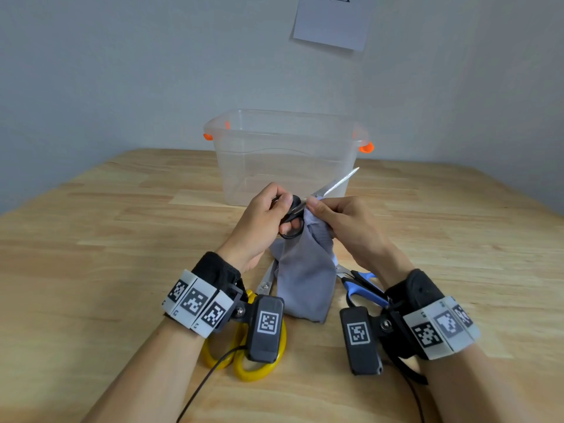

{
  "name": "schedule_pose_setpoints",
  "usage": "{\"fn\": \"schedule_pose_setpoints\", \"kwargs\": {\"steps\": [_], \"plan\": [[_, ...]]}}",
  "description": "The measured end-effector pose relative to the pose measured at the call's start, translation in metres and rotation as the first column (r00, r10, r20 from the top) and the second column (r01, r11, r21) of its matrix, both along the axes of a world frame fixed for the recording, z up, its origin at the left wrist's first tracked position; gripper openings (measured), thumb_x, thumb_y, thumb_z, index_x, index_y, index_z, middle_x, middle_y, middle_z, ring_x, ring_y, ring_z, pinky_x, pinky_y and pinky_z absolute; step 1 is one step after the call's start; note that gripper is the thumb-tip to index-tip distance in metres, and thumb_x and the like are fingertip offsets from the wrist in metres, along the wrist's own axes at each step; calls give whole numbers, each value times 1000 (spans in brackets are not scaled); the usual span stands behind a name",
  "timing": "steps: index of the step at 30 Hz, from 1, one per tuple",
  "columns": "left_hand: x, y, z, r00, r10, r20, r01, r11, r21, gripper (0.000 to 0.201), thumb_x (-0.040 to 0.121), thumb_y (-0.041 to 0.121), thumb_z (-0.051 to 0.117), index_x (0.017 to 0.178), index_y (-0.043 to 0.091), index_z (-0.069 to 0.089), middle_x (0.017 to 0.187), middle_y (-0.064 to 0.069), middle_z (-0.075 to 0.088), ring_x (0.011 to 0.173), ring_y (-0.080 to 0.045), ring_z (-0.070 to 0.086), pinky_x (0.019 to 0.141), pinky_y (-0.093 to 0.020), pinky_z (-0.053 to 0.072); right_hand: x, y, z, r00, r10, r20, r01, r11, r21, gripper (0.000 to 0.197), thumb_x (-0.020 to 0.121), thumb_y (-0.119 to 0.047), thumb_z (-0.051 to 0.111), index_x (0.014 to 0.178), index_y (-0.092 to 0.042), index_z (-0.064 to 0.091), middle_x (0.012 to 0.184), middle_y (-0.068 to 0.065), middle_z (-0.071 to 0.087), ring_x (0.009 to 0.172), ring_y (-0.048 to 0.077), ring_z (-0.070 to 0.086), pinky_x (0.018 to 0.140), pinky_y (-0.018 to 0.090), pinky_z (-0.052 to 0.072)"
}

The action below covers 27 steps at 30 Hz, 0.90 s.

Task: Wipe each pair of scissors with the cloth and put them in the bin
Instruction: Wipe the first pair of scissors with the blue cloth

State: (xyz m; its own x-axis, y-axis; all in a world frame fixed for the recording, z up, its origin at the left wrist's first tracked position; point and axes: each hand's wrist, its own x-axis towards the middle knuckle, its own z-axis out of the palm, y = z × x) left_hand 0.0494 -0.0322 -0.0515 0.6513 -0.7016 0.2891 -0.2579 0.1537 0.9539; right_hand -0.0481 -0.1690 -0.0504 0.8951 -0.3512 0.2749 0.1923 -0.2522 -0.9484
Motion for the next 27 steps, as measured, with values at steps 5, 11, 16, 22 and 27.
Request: {"fn": "schedule_pose_setpoints", "kwargs": {"steps": [5,11,16,22,27], "plan": [[4,0,-2,1000,6,-13,-6,1000,-4,21,108,19,40,90,10,47,69,-5,52,55,-11,40,63,-24,41,2,-10,-1,993,108,-36,-107,994,23,40,95,-28,58,102,10,70,105,26,72,110,57,56,98,68,39],[3,-4,2,995,-21,-99,22,1000,14,21,108,20,40,91,9,46,71,-6,52,53,-10,39,63,-25,38,6,-5,12,998,-38,-60,37,999,-21,22,96,-12,62,89,3,76,79,8,74,64,6,58,67,22,44],[3,-4,24,992,-33,-119,39,998,49,18,108,19,41,95,7,47,68,-5,49,52,-12,38,57,-22,36,10,2,30,995,-85,-49,86,996,26,20,94,-14,65,83,-3,77,76,9,74,63,8,60,59,17,44],[0,2,38,994,-6,-107,16,995,94,27,107,12,40,81,10,45,68,-6,43,49,-8,38,51,-19,33,6,22,36,986,-167,-3,166,976,144,25,95,-9,63,73,-1,73,59,3,69,52,8,62,56,19,49],[-9,3,38,993,24,-119,-10,993,120,18,107,13,40,90,9,43,68,-5,41,51,-10,36,50,-18,33,14,26,27,965,-264,-10,260,942,211,28,93,-19,68,82,6,75,79,27,72,72,34,70,79,51,60]]}}
